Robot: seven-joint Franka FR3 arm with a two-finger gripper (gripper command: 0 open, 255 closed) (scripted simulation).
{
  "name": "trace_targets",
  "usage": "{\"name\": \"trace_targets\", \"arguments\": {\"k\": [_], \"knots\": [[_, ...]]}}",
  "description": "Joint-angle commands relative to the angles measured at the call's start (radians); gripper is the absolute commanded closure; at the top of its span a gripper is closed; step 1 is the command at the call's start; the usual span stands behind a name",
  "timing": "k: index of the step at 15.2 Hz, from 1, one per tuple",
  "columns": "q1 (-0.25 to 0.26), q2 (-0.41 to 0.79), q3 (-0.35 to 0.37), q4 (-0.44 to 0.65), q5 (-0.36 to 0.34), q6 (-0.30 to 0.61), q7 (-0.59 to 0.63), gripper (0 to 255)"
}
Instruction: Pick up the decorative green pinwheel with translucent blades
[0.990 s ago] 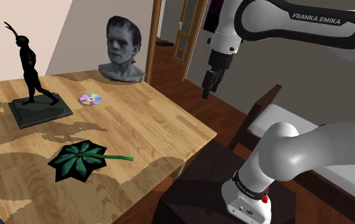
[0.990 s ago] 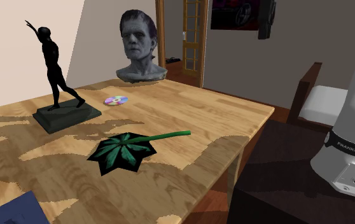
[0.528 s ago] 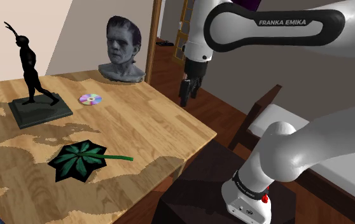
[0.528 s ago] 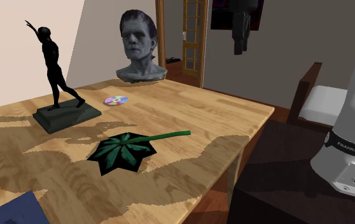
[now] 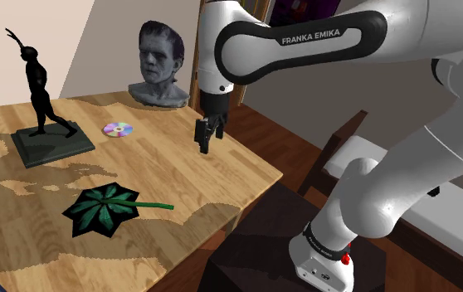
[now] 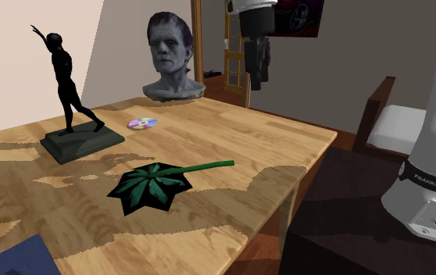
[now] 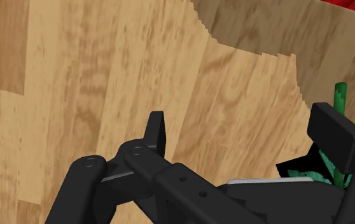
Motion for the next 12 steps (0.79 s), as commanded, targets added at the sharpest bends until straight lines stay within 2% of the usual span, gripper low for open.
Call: {"name": "trace_targets", "arguments": {"k": [1,12], "knots": [[0.012,0.079,0.024,0.054,-0.009,0.015,0.019,0],[0.106,0.496,0.121,0.365,-0.116,0.052,0.139,0]]}}
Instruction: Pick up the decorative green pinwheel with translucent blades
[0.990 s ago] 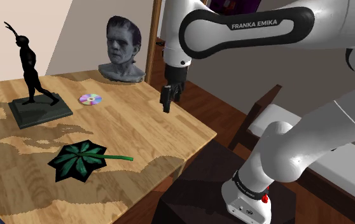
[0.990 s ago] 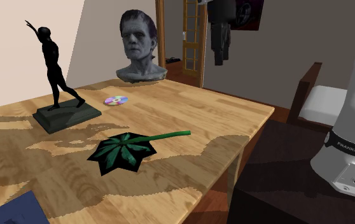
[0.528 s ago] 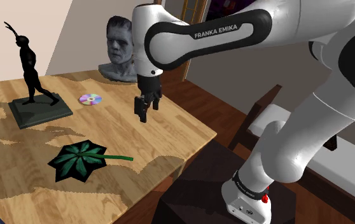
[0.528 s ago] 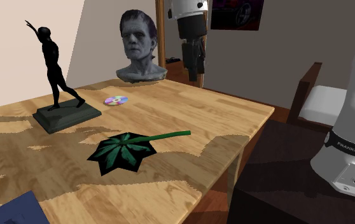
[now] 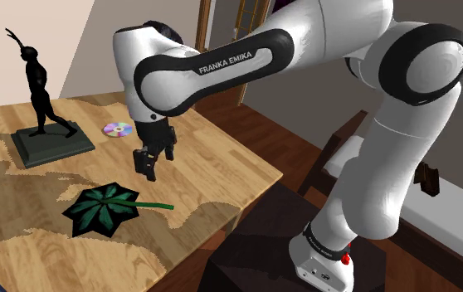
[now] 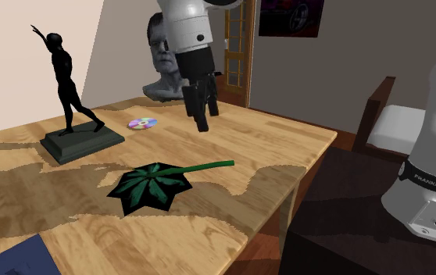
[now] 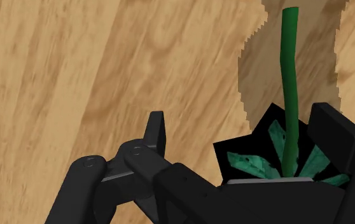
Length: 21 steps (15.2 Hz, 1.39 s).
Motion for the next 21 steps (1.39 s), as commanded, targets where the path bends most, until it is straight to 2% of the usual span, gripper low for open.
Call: {"name": "trace_targets", "arguments": {"k": [1,8,17,18,21], "knots": [[0.024,0.084,0.011,0.074,-0.027,-0.005,0.022,0],[0.124,0.355,0.024,0.348,-0.109,-0.058,0.072,0],[0.129,0.403,0.015,0.315,-0.124,0.020,0.080,0],[0.129,0.403,0.015,0.315,-0.124,0.020,0.079,255],[0.129,0.402,0.015,0.314,-0.124,0.021,0.079,255]]}}
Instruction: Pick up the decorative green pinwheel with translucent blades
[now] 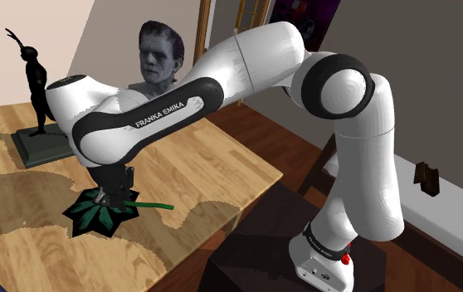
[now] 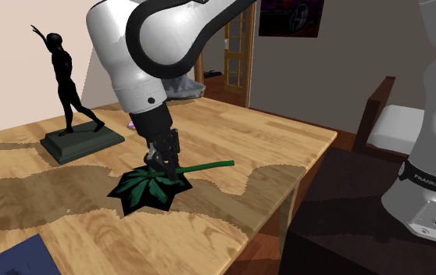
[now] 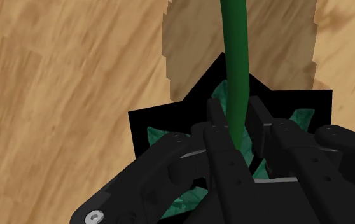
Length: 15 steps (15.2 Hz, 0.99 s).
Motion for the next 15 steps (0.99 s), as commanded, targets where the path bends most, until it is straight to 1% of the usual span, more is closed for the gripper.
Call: {"name": "trace_targets", "arguments": {"k": [1,6,15], "knots": [[0.000,0.000,0.000,0.000,0.000,0.000,0.000,255],[0.000,0.001,0.000,0.001,0.000,0.000,0.000,255],[-0.005,-0.055,0.010,0.041,0.018,-0.093,-0.009,255]]}}
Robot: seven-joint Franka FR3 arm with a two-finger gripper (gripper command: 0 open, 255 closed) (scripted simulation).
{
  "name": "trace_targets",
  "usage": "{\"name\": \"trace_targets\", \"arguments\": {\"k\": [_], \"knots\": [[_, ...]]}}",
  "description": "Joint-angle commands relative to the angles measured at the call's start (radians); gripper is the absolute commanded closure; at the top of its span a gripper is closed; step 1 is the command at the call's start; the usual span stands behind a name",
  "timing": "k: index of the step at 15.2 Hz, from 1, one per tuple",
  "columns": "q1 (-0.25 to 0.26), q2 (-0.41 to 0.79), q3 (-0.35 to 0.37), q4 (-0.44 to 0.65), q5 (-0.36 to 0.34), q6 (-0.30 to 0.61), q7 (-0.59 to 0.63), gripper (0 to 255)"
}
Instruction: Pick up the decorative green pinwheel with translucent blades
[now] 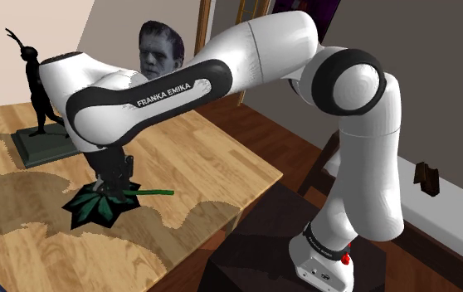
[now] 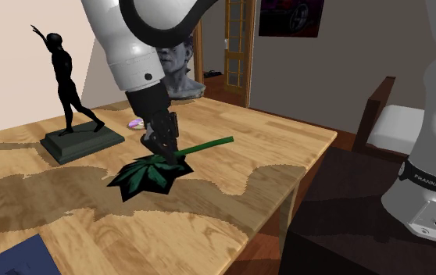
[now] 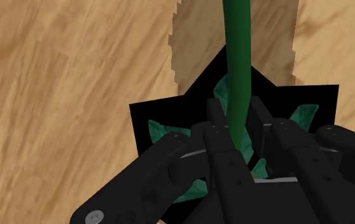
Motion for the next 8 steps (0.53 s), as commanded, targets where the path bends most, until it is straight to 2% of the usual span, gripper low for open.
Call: {"name": "trace_targets", "arguments": {"k": [1,8], "knots": [[0.000,-0.008,0.002,0.015,0.003,-0.022,-0.001,255],[-0.001,-0.033,0.006,0.049,0.011,-0.079,-0.006,255]]}}
